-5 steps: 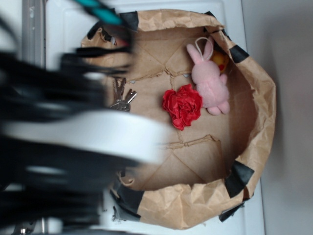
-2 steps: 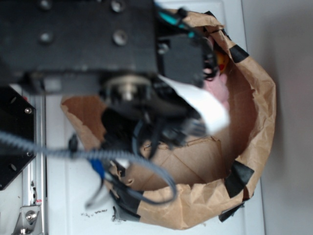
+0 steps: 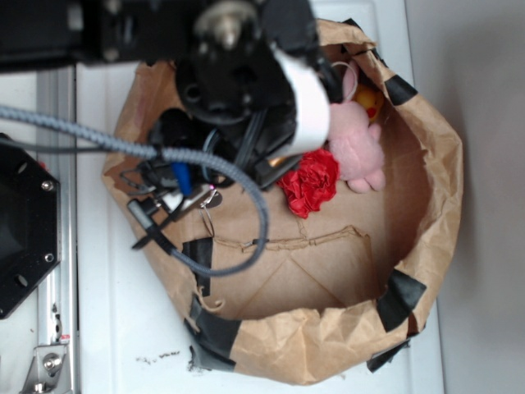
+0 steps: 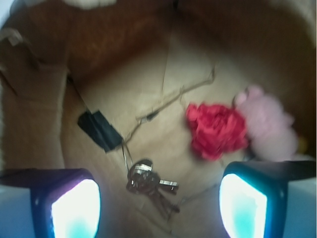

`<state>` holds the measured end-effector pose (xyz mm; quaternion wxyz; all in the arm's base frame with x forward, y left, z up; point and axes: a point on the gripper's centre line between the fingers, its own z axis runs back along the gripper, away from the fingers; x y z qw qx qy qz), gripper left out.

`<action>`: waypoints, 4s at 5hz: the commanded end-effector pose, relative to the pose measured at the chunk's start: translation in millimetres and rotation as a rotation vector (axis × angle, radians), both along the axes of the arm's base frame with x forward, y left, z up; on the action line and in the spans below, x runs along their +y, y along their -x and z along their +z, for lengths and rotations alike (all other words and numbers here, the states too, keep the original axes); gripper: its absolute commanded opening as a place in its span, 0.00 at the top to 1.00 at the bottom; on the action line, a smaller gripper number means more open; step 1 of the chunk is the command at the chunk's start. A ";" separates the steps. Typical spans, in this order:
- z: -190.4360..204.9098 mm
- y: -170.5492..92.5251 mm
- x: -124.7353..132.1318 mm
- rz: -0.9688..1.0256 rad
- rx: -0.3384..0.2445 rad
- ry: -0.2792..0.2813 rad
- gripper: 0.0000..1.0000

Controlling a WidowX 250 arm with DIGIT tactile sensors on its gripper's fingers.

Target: Grab the silver keys.

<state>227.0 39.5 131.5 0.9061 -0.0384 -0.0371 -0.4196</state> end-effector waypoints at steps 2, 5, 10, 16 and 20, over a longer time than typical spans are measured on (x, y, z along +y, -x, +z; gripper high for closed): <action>-54.3 -1.7 -37.4 0.002 0.089 -0.026 0.00; -65.1 28.4 -26.9 -0.026 0.109 -0.004 0.00; -85.1 22.3 -39.1 -0.028 0.056 0.032 1.00; -63.9 13.8 -38.4 -0.033 0.044 0.042 1.00; 69.6 -36.8 -49.9 0.411 -0.074 0.144 1.00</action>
